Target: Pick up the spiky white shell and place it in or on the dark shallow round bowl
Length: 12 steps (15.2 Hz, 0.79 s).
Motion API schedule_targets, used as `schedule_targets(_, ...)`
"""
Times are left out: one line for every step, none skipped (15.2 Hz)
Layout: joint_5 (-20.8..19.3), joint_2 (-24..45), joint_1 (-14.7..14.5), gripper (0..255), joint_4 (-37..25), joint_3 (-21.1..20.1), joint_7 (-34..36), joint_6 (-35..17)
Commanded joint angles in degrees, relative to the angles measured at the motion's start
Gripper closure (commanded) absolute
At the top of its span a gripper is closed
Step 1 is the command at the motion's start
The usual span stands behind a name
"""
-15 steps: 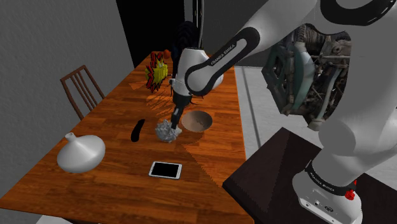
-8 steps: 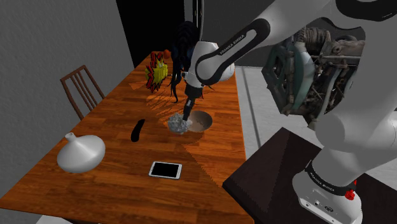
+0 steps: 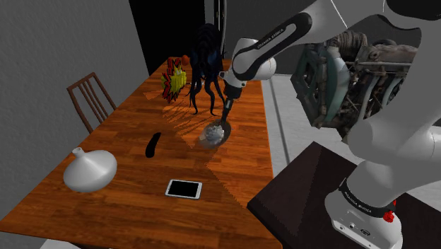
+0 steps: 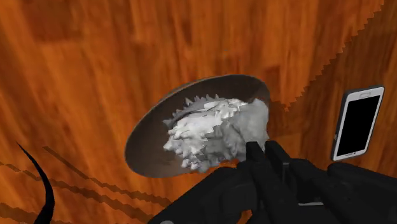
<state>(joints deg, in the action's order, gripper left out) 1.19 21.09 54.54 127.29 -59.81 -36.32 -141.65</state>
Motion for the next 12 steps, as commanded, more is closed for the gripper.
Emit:
schedule_targets(0.71, -0.44, 3.29, 255, -0.49, -0.42, -3.24, 1.77)
schedule_targets(0.60, -0.46, 1.85, 255, 0.03, -0.47, -1.66, 0.77)
schedule_targets(0.61, -0.47, 1.84, 0, 0.03, -0.46, -1.66, 0.77)
schedule_targets(-4.61, -3.21, -3.19, 0, 2.47, 2.22, 3.00, -3.50)
schedule_targets(-11.90, -5.23, -9.91, 0, 4.43, 6.78, 9.52, -7.19)
schedule_targets(-21.86, -6.26, -17.77, 0, 5.69, 12.73, 18.33, -9.82)
schedule_targets(-28.56, -6.49, -22.90, 0, 6.03, 16.83, 24.26, -10.69)
schedule_targets(-29.95, -5.55, -23.41, 0, 5.78, 17.52, 25.24, -11.05)
schedule_targets(-31.29, -4.63, -23.98, 0, 5.52, 18.26, 26.18, -11.41)
schedule_targets(-32.51, -3.76, -24.64, 0, 5.25, 19.10, 27.04, -11.79)
schedule_targets(-33.70, -2.89, -25.31, 0, 4.97, 19.94, 27.88, -12.16)
schedule_targets(-34.84, -2.04, -25.99, 0, 4.67, 20.79, 28.69, -12.52)
